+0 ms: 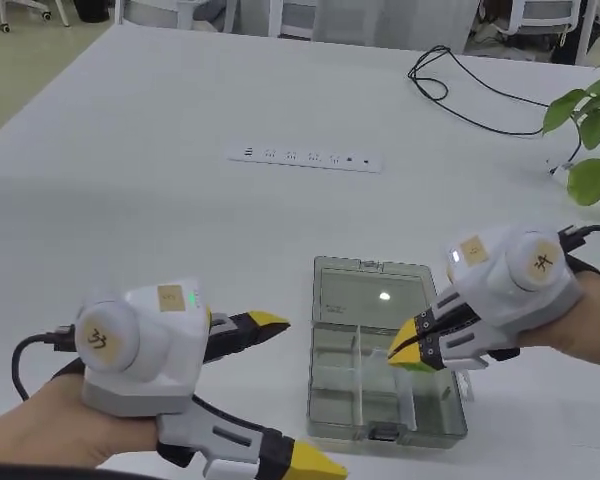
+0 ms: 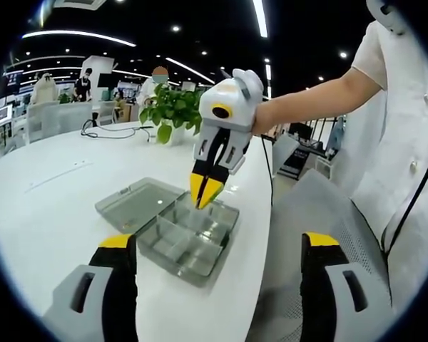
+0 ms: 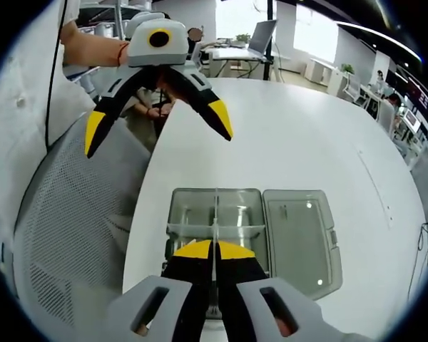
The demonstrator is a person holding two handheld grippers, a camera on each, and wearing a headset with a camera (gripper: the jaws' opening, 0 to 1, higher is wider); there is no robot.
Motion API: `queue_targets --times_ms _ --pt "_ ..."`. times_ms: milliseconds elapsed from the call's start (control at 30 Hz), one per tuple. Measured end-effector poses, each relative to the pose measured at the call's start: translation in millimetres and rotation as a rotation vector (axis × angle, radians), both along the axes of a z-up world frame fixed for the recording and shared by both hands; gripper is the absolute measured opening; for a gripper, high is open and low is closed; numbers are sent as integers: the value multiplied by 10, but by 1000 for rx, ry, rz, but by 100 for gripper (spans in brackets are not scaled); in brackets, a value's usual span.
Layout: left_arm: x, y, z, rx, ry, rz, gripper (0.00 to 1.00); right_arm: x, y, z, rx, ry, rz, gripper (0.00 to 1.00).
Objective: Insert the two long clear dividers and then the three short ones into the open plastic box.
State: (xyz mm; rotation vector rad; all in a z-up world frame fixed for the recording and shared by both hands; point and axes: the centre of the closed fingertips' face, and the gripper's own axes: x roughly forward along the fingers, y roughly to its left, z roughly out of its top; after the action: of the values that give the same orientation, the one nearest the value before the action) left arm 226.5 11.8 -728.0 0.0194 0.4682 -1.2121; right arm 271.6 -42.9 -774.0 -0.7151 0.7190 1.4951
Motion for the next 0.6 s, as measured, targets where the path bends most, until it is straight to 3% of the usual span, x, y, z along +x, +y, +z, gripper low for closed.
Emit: queue_targets --times_ms 267,600 --pt "40 36 -70 21 1 9 100 7 21 -94 -28 11 -13 3" --pt "77 42 -103 33 1 14 100 -3 31 -280 -105 -1 14 3"
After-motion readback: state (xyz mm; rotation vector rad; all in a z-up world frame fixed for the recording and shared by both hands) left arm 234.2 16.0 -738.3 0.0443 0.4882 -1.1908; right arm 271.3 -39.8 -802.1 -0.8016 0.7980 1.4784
